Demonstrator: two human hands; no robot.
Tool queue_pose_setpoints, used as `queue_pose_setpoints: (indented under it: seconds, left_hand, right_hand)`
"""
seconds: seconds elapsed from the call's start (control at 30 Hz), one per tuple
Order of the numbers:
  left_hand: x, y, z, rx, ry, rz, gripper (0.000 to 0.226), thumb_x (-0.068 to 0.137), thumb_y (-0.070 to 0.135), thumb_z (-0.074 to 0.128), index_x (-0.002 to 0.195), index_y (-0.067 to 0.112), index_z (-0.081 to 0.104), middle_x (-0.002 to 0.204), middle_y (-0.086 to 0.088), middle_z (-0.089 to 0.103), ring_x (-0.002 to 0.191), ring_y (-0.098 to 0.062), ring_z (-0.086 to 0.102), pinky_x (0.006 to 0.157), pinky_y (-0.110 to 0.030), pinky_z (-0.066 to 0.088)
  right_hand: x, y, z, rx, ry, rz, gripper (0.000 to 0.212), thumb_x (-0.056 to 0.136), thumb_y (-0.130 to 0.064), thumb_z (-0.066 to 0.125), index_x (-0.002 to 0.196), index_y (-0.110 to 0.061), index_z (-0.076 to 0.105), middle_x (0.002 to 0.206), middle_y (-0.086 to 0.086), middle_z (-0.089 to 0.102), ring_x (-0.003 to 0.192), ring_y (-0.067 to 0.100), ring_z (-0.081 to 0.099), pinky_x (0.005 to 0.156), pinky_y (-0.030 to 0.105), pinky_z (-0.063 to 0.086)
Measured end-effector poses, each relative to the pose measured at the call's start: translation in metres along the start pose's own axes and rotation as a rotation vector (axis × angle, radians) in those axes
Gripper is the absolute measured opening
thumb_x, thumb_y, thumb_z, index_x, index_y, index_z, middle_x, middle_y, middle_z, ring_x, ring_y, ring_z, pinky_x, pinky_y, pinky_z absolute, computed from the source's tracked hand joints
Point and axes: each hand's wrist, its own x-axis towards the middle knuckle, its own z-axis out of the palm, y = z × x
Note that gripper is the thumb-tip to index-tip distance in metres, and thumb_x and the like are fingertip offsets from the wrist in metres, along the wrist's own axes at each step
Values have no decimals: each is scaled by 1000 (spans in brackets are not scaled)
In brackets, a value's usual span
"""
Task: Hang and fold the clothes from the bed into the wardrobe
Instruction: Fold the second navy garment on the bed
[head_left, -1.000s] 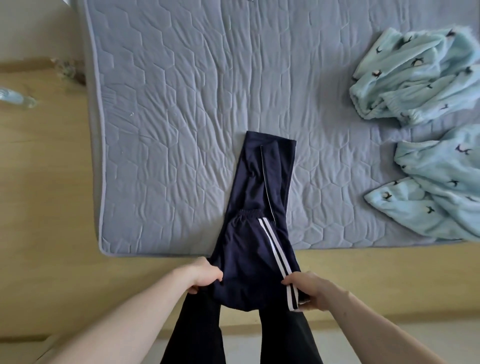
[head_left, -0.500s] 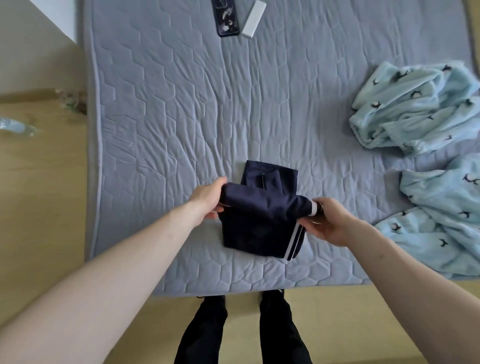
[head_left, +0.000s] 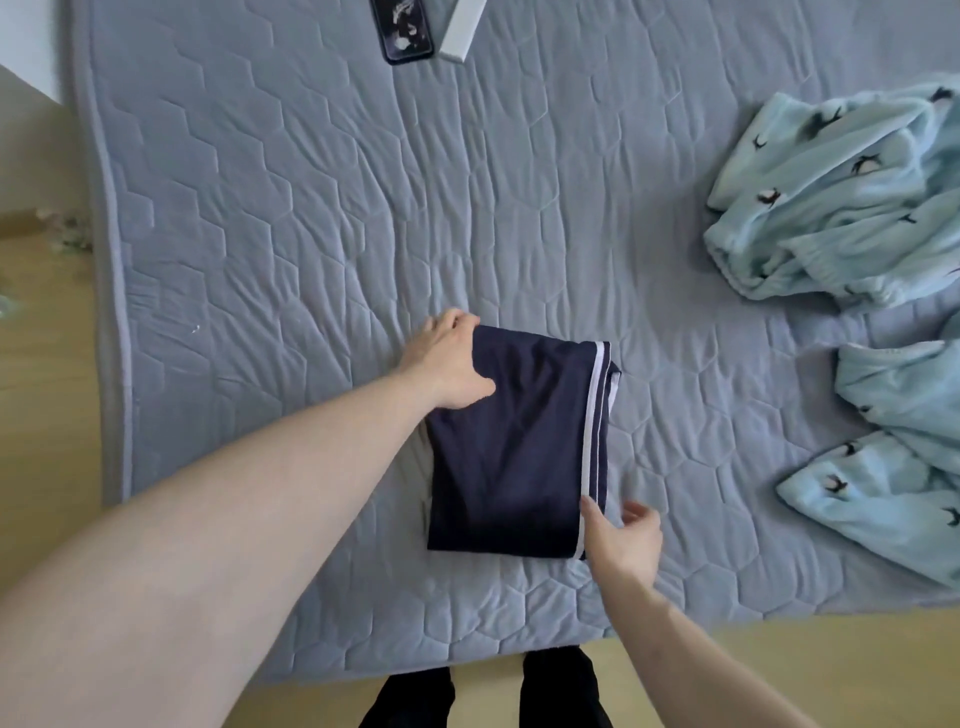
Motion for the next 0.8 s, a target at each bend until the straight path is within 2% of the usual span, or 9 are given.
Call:
queue_pose_setpoints:
  seconds: [0.1,0.2,0.3,0.4,0.5,0.57,0.6,0.67,0.8]
  left_hand:
    - [34,24,-2,88,-87,103,110,67,56,78,158,22,25,162,4,27,149,-24,25,120,-40,30]
    - [59,43,6,127,-228,93,122,59,62,83,160,28,22,162,6,34,150,-24,29,119,-43,32]
    - [69,44,20,96,-382,40,122,58,54,91,158,28,26,154,5,46,137,-25,49,111,-43,43]
    - [70,35,28,0,-423,-6,102,61,43,95,146,27,41,136,5,58,120,-23,60,105,-41,49]
    - [63,22,25,-95,-521,-95,76,70,40,90,135,27,52,132,2,63,108,-22,65,96,-37,52]
    - [51,7,28,-144,-552,-206,80,73,45,86,141,20,50,135,-4,61,112,-29,64,101,-42,51]
    - [42,-3,33,-218,-562,-278,82,74,44,86,142,15,50,134,-7,61,113,-32,64,104,-46,50]
    - [18,-22,50,-453,-580,-399,76,74,37,85,138,8,55,126,-10,68,108,-34,68,103,-49,52]
    - [-36,-41,90,-777,-407,-564,72,63,38,85,125,8,61,115,-10,72,102,-31,70,102,-46,53]
  right_hand:
    - [-3,36,18,138,-84,214,92,73,-52,89,141,-7,47,129,9,62,119,31,62,109,48,47]
    - [-2,54,35,315,-329,311,75,68,-49,93,124,-10,61,97,2,70,86,22,67,90,40,58]
    - [7,58,49,460,-374,323,65,68,-36,97,120,-21,61,105,-1,76,89,19,73,80,37,62]
    - [18,53,49,581,-344,341,52,75,-22,93,118,-19,66,105,0,79,88,18,76,65,29,59]
    - [27,52,37,632,-274,314,33,87,-16,82,113,-19,62,107,1,73,86,16,68,69,32,56]
    - [36,48,27,687,-166,287,25,93,-11,74,113,-15,60,113,8,68,87,16,62,76,37,55]
    - [41,44,22,711,-114,261,27,94,-10,72,118,-13,60,119,12,68,91,18,62,84,42,57]
    - [50,36,14,689,-61,180,36,93,-16,75,125,-15,58,127,12,68,104,20,65,104,50,53]
    - [52,29,6,457,-242,-21,75,75,-37,93,134,-29,47,122,-8,68,109,13,70,99,39,56]
